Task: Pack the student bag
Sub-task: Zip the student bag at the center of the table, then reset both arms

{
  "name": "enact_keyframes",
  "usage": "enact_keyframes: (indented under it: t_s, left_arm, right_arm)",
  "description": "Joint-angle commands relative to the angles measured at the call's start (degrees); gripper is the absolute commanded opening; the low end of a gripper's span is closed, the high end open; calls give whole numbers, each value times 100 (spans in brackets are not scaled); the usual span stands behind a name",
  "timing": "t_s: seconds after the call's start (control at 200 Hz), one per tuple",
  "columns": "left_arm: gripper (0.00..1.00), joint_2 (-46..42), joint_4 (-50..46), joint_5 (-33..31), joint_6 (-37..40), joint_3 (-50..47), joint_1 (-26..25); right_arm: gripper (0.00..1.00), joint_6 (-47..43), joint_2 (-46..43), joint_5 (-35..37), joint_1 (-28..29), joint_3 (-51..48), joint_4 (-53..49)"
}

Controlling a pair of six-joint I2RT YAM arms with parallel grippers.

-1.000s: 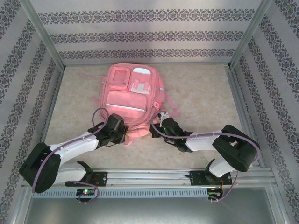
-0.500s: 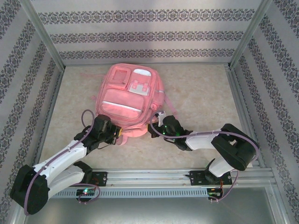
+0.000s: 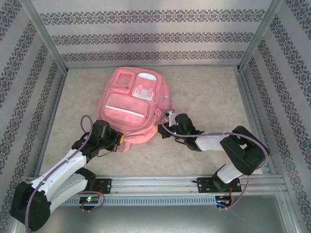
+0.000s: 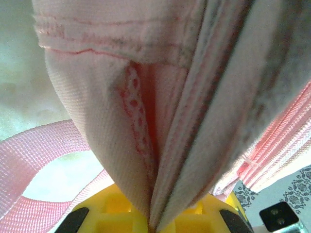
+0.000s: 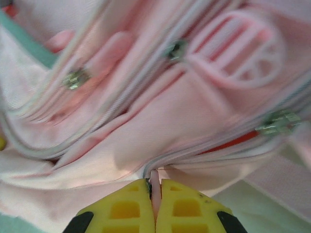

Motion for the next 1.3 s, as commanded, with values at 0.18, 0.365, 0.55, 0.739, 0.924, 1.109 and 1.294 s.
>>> enact_keyframes:
  t_s: [0.18,0.365,0.55,0.739,0.924,1.109,1.294]
  left_arm:
    - [0,113,-642,-14,436,-2,145]
    - [0,1080,-140,346,1011,488,-96]
    - [0,2565,963,651,1196,1130,-1067]
    - [53,3088,1389,725,1205,1382,-1790]
    - [100,2180,1446,987,2590,1037,-1782]
    - [100,945,-1039,-815,5200,1970,-1685]
    - [100,-170,-353,-4134,7684,1541,-1550]
  right_arm:
    - [4,532,238,1232,-1199,329,-378]
    - [51,181,-2,553,-834,389,-399]
    - [67,168,-1131,1407,-680,-176,-1081]
    - [98,-181,-2683,2231,-815,-245,-2549]
    - [98,-487,-3936,2279,-1193,-215,-3307]
    - [98,-1346,-4542,3833,-1243,-319,-3128]
    - [98,-2046,-4390,4360,-1325,-673,-2007]
